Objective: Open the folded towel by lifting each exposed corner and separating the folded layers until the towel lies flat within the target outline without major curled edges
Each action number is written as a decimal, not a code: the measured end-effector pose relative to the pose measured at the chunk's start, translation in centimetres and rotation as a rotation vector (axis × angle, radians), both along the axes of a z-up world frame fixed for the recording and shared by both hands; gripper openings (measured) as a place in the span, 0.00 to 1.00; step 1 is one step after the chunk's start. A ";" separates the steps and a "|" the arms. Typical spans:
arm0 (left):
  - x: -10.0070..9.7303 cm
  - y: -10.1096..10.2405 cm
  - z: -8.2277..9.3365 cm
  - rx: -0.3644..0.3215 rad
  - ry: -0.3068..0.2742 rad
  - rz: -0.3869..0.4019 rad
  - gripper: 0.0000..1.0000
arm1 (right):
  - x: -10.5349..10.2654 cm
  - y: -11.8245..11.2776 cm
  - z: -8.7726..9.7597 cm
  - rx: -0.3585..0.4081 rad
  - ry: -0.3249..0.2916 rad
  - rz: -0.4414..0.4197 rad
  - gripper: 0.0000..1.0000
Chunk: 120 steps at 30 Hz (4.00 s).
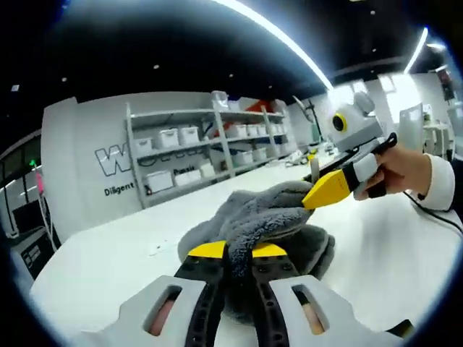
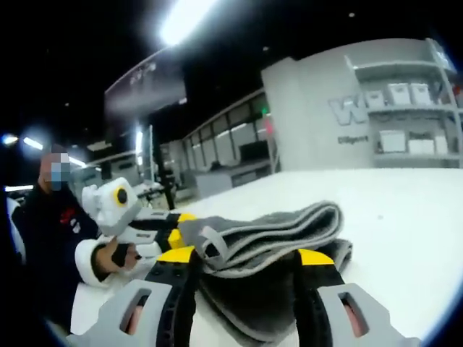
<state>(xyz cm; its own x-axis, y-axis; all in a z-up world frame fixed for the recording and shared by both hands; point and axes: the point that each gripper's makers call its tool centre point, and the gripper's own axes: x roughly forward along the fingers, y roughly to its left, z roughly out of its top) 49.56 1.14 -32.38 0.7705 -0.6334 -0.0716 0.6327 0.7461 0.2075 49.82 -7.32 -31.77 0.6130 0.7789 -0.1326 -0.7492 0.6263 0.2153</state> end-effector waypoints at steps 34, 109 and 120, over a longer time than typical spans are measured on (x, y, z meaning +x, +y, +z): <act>1.0 2.6 1.4 -0.263 0.171 -0.031 0.09 | 1.7 -1.2 -3.7 -0.682 -0.363 -0.203 0.66; -2.8 -1.7 0.6 0.348 -0.299 -0.133 0.53 | 0.6 3.4 1.5 -0.746 -0.668 -0.222 0.06; -3.1 -2.6 1.8 0.304 -0.378 -0.101 0.49 | 0.4 4.3 2.2 -0.627 -0.625 -0.258 0.07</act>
